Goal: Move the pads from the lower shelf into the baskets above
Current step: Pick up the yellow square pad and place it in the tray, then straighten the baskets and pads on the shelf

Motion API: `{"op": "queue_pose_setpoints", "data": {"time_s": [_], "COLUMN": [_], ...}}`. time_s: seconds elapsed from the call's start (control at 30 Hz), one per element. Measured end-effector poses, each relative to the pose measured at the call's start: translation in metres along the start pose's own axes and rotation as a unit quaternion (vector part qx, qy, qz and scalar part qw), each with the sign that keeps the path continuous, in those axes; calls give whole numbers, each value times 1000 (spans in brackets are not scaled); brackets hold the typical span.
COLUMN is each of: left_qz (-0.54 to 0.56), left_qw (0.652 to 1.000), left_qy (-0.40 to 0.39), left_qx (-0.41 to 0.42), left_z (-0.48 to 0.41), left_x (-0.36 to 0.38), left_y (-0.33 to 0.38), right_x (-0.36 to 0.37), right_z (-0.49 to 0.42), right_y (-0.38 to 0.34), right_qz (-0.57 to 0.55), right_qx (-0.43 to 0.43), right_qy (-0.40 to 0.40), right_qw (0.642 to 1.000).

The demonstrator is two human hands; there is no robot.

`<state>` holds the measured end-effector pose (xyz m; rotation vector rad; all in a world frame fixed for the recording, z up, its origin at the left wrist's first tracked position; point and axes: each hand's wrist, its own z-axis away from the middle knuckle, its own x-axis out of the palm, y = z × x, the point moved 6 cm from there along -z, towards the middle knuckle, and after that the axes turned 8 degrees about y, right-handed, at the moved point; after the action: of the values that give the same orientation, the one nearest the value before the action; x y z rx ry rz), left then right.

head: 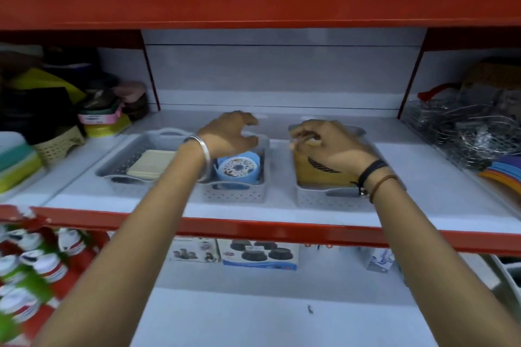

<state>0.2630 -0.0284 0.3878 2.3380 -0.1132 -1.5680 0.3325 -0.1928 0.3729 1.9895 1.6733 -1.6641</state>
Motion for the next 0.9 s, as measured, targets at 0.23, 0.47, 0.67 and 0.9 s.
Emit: {"op": "queue_pose_setpoints", "data": {"time_s": [0.23, 0.47, 0.67, 0.9], "left_qz": [27, -17, -32, -26], "left_qw": [978, 985, 985, 985], "left_qy": [-204, -128, -129, -117], "left_qx": [27, 116, 114, 123], "left_z": [19, 8, 5, 13], "left_x": [35, 38, 46, 38], "left_y": [-72, -77, -85, -79], "right_x": [96, 112, 112, 97], "right_z": [-27, -45, -51, -35], "right_y": [-48, -38, -33, -39], "right_qz": [107, 141, 142, 147], "right_qx": [-37, -16, 8, -63], "right_qy": [-195, -189, -201, -89], "right_qw": [974, 972, 969, 983]}}
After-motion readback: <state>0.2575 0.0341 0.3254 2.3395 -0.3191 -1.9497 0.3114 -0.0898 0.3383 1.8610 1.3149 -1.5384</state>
